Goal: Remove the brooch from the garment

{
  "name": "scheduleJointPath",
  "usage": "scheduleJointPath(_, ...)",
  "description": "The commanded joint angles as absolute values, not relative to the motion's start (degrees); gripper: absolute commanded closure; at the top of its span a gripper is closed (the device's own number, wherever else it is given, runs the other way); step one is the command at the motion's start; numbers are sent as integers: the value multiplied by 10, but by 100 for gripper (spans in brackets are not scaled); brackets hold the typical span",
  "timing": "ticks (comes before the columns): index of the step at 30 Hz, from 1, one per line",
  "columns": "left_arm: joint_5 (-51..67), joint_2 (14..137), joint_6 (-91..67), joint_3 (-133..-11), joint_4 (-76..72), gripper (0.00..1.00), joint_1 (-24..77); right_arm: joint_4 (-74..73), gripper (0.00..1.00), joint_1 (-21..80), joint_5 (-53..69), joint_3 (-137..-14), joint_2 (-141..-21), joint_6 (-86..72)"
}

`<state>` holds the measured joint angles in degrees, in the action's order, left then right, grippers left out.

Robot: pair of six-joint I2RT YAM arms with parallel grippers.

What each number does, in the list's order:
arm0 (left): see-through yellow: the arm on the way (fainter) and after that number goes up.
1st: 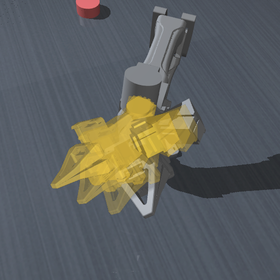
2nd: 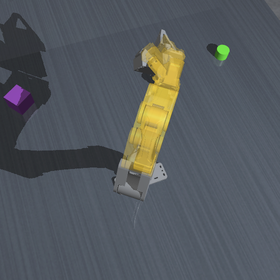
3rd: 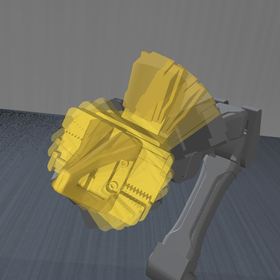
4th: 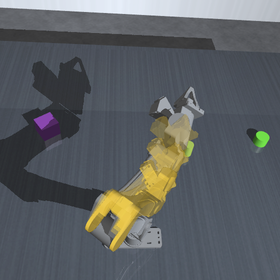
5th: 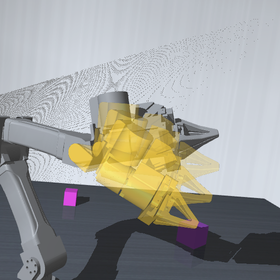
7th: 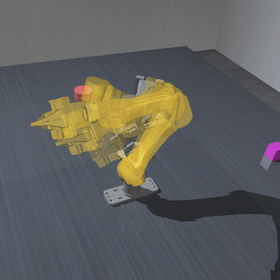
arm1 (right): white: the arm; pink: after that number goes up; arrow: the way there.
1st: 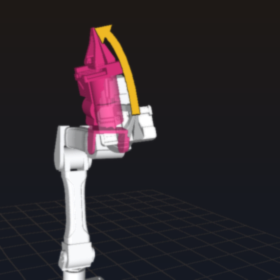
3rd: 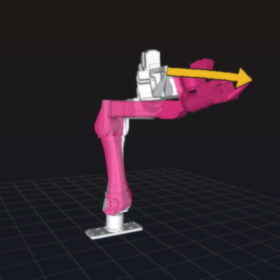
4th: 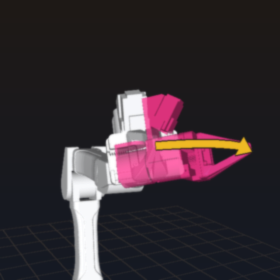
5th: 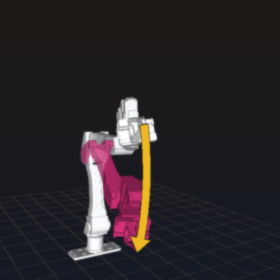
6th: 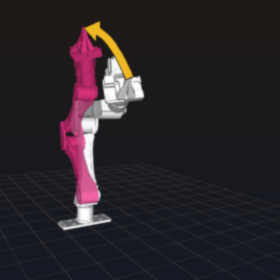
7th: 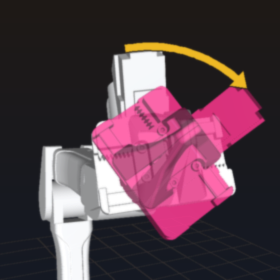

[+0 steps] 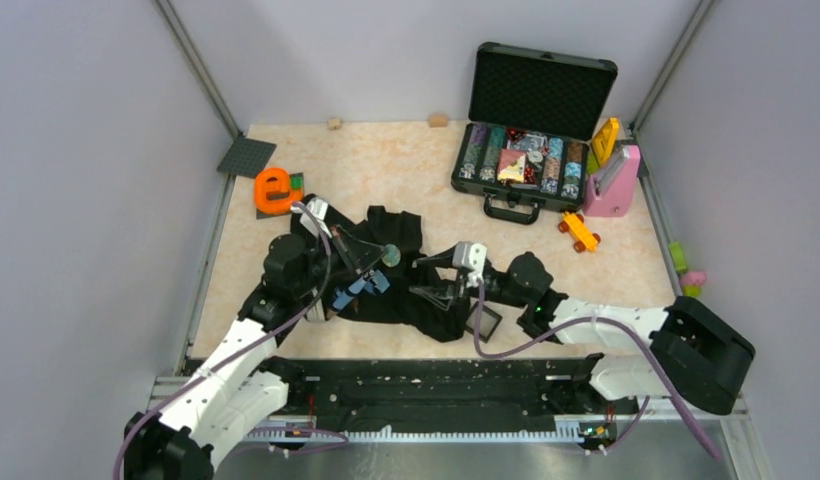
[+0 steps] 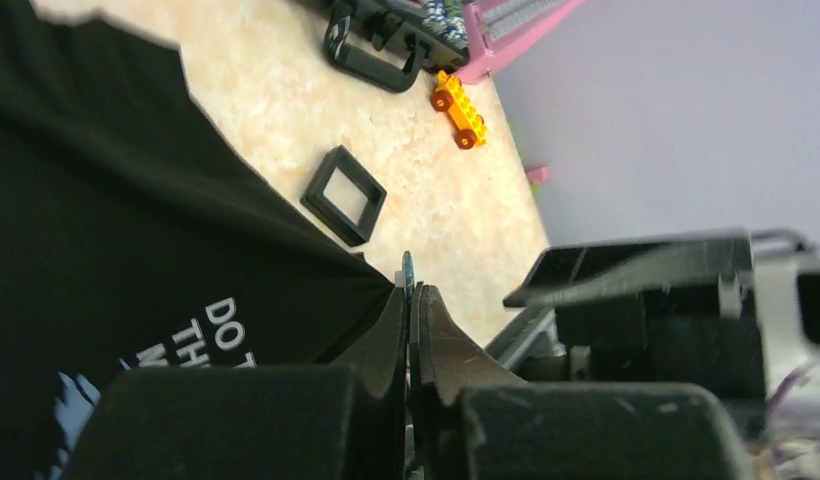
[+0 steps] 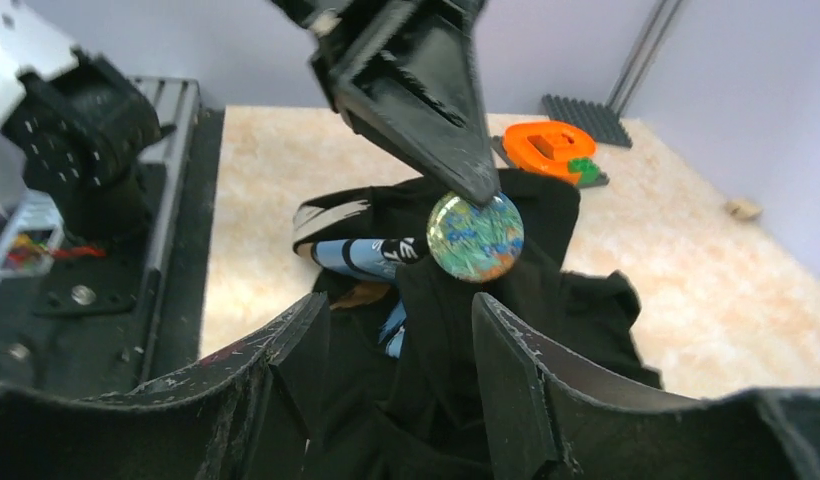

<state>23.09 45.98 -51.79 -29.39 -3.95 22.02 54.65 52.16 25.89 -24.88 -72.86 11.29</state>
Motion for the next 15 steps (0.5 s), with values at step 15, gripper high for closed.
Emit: scheduleJointPath(15,457,398,-64,-153,-531,100,247,447,30,463,305,-276,-582,-117)
